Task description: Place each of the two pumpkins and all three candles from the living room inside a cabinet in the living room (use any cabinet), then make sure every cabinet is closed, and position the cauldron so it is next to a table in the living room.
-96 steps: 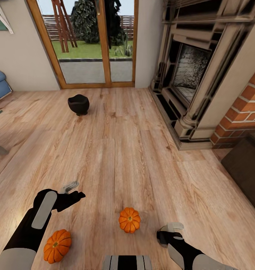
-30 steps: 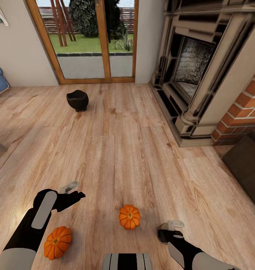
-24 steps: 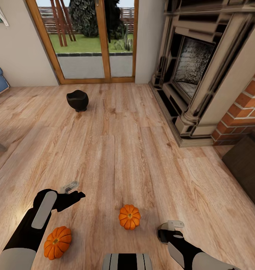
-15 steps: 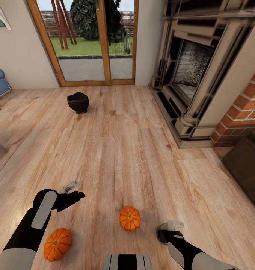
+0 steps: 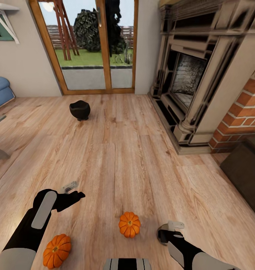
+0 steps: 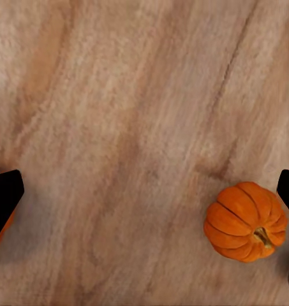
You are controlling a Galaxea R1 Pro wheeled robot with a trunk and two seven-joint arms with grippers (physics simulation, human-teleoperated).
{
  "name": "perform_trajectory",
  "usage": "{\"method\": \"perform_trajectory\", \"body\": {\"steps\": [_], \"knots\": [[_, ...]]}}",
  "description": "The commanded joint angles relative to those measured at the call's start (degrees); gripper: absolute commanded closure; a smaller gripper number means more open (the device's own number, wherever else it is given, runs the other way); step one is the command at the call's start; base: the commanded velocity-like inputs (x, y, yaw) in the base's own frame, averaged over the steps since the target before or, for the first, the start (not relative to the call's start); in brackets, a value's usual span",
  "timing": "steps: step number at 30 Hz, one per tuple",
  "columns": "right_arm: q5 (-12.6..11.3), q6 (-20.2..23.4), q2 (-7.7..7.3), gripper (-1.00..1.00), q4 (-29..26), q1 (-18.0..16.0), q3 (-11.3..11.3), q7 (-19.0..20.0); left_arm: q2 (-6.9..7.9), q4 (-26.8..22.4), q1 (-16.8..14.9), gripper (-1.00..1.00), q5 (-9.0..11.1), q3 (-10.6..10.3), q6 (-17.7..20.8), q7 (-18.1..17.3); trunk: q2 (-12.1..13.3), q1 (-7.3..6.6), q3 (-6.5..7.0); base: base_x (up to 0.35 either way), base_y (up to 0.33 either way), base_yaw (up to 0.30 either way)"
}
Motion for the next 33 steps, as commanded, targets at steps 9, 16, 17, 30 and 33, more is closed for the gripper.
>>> {"method": "perform_trajectory", "body": {"steps": [9,16,17,30,33], "knots": [[-0.6,0.2,0.01,1.00,-0.2,0.0,0.6,-0.4,0.26,-0.1,0.0,-1.00,0.6,0.1,0.1,0.6,1.0,-0.66,1.87,0.000,0.000,0.000],[-1.1,1.4,0.00,1.00,0.0,0.0,0.6,-0.4,0.34,-0.1,0.0,-1.00,0.6,0.0,0.1,0.6,3.8,-2.20,3.12,0.000,0.000,0.000],[-1.3,1.6,0.00,1.00,0.0,0.0,0.6,-0.4,0.35,-0.1,0.0,-1.00,0.6,0.0,0.1,0.6,4.2,-2.42,3.30,0.000,0.000,0.000],[-7.5,3.8,-0.09,1.00,0.4,0.1,0.7,-0.4,0.52,-0.1,-0.1,-1.00,0.6,0.4,0.1,0.6,9.4,-5.27,5.64,0.000,0.000,0.000],[-8.7,3.6,-0.09,1.00,0.6,0.1,0.7,-0.4,0.61,-0.1,-0.1,-1.00,0.6,0.5,0.1,0.6,10.6,-5.93,6.16,-0.028,0.000,-0.014]]}}
